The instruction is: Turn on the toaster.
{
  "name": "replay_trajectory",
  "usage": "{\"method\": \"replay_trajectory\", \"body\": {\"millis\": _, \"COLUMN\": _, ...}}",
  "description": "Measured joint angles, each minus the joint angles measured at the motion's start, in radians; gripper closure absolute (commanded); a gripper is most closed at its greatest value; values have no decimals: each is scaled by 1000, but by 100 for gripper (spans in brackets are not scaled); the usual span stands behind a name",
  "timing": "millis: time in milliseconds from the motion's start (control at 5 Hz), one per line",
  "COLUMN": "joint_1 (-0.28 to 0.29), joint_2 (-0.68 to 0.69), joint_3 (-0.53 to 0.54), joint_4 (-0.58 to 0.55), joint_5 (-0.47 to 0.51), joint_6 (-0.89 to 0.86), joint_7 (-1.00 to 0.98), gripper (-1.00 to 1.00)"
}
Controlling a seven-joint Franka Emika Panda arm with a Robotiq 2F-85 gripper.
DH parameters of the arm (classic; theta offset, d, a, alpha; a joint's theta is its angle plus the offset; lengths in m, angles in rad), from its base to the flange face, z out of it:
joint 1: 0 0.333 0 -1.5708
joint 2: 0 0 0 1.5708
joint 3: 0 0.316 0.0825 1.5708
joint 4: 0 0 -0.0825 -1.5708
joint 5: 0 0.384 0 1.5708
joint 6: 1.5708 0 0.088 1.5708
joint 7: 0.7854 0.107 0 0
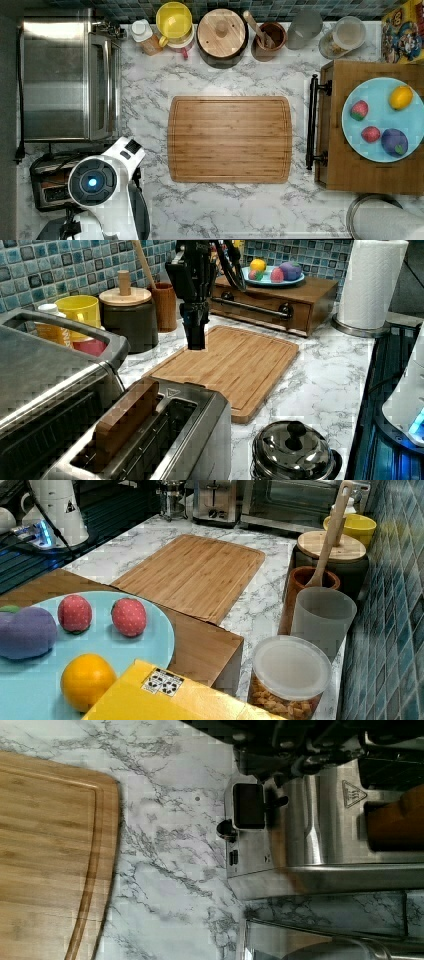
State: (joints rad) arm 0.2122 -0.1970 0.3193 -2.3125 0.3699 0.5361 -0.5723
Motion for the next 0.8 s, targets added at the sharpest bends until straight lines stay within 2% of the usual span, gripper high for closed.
{"method": "replay_trajectory", "body": {"millis": 400, "joint_1": 0, "joint_2": 13, "joint_3": 17, "joint_4": 0, "joint_5": 0, "joint_6": 38, "joint_7": 0, "gripper": 100}}
{"method": "replay_trajectory", "body": {"millis": 800, "joint_1": 0, "joint_2": 89, "joint_3": 32, "joint_4": 0, "joint_5": -80, "joint_6": 66, "joint_7": 30, "gripper": 100}}
